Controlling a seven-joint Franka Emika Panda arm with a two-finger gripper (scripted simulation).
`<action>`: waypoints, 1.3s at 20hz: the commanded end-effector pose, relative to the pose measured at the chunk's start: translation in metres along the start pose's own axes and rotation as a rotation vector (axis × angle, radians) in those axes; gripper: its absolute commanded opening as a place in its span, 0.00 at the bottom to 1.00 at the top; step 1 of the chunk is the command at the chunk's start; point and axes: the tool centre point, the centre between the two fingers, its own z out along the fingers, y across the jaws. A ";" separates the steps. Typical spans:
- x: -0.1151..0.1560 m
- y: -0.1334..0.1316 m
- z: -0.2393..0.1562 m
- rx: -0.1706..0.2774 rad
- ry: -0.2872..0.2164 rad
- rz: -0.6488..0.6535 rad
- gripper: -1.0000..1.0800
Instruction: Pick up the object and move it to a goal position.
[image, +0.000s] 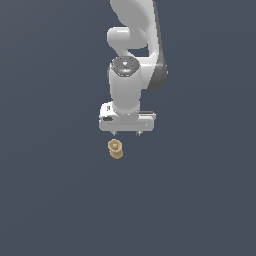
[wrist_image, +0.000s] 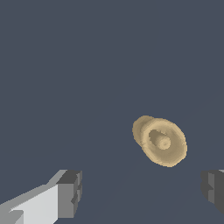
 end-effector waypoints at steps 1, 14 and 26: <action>0.000 0.000 0.000 0.000 0.000 0.000 0.96; -0.005 0.022 -0.006 0.002 -0.012 0.064 0.96; -0.004 0.026 0.002 -0.001 -0.009 -0.007 0.96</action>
